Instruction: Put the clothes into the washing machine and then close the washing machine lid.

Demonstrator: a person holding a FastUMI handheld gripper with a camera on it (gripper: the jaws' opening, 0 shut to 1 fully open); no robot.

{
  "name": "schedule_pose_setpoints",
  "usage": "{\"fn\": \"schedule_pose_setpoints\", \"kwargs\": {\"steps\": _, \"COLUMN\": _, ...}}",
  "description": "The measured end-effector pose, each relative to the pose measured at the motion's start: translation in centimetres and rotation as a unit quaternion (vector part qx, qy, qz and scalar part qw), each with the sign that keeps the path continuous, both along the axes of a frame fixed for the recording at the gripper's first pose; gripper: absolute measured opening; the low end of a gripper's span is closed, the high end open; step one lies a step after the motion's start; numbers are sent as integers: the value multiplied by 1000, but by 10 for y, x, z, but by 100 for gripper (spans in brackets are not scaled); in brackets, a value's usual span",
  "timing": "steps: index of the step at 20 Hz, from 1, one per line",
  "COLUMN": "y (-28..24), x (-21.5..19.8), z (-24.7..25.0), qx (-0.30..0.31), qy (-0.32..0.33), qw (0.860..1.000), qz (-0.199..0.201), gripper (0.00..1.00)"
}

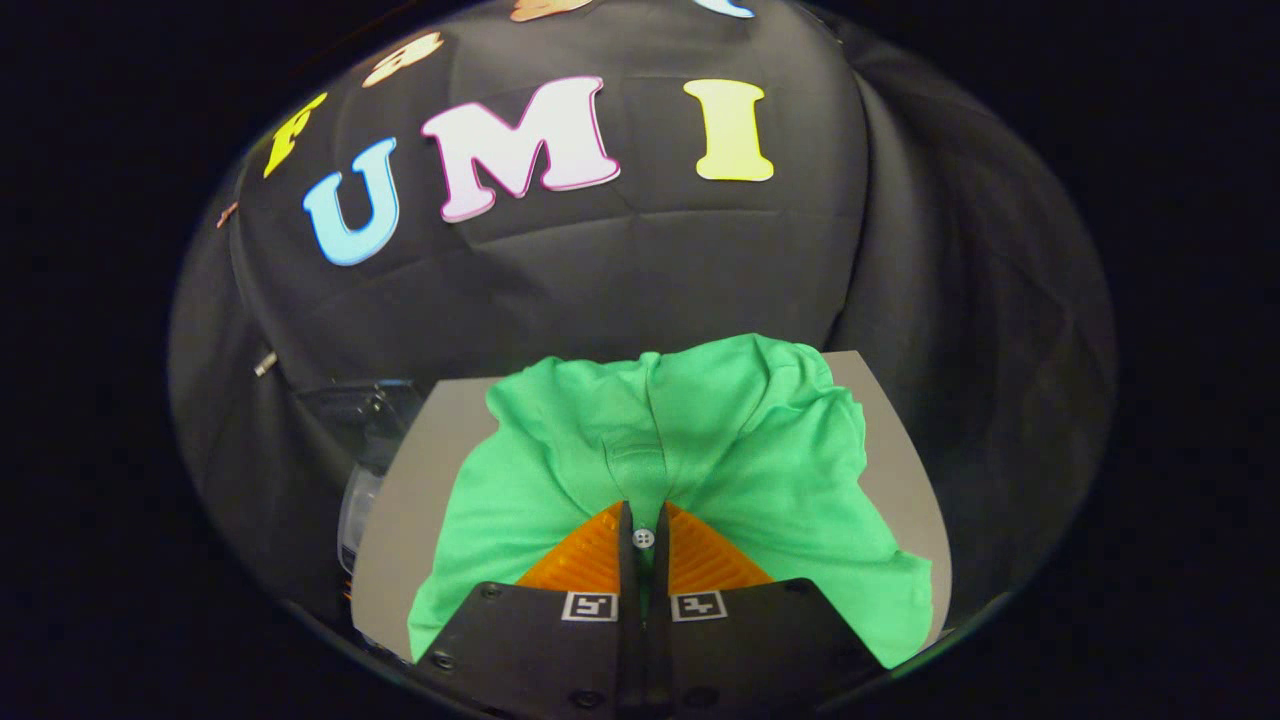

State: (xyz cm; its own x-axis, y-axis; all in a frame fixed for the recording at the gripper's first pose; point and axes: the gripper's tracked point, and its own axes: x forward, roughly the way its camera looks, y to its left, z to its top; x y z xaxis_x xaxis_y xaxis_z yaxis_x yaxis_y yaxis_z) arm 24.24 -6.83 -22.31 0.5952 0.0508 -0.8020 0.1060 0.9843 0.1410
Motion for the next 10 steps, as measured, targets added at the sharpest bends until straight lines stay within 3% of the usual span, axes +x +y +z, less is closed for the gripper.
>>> {"fn": "schedule_pose_setpoints", "kwargs": {"steps": 4, "y": 3, "x": 5, "z": 49, "qx": 59, "qy": -73, "qw": 995, "qz": -31, "gripper": 5}}
{"fn": "schedule_pose_setpoints", "kwargs": {"steps": 10, "y": 30, "x": 3, "z": 167, "qx": 44, "qy": -226, "qw": 973, "qz": 3, "gripper": 5}}
